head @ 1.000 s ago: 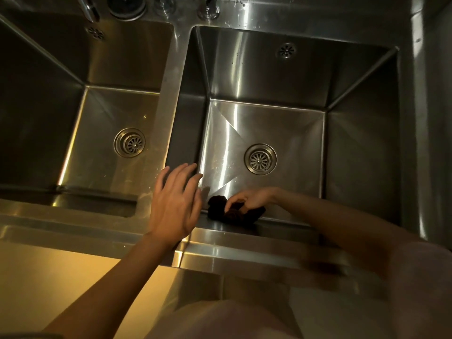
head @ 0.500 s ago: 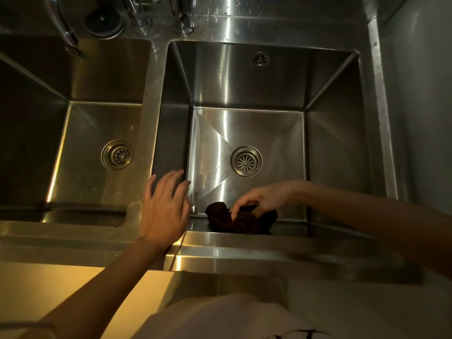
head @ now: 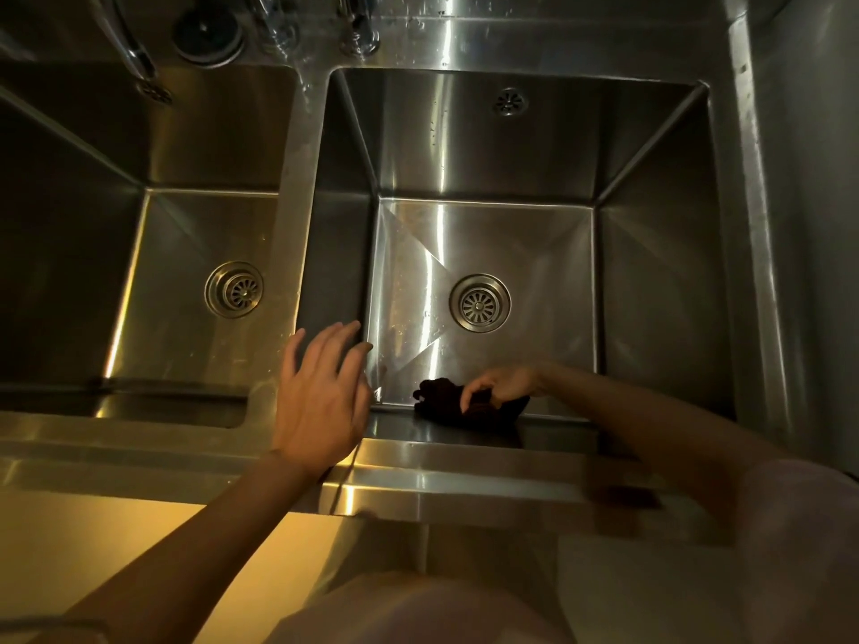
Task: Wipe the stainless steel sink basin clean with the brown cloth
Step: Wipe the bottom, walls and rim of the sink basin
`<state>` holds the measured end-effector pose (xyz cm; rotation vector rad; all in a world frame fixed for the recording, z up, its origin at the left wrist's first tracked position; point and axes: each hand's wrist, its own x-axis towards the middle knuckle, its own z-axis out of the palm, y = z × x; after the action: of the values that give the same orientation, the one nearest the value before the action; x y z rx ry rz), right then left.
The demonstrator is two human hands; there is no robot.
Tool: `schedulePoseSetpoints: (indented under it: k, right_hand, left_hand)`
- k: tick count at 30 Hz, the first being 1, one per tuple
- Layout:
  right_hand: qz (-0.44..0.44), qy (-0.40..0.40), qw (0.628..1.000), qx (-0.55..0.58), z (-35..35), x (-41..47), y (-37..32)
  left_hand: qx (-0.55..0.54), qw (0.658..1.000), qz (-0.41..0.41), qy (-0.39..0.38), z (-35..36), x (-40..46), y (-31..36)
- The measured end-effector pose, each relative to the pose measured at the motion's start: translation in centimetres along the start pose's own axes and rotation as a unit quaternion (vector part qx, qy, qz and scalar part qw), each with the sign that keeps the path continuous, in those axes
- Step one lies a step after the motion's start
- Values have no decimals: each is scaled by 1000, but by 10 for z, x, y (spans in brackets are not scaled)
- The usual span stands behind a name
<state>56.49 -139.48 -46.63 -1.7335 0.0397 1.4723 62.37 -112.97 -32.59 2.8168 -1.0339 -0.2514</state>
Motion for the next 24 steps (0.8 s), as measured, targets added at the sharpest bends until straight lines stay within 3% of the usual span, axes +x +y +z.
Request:
schedulePoseSetpoints:
  k: [14, 24]
  right_hand:
    - [-88, -68, 990, 83, -7, -131, -30]
    - [-35, -48, 996, 72, -6, -47, 8]
  left_hand:
    - [35, 998, 1, -43, -1, -1, 1]
    - [41, 998, 29, -41, 4, 1, 0]
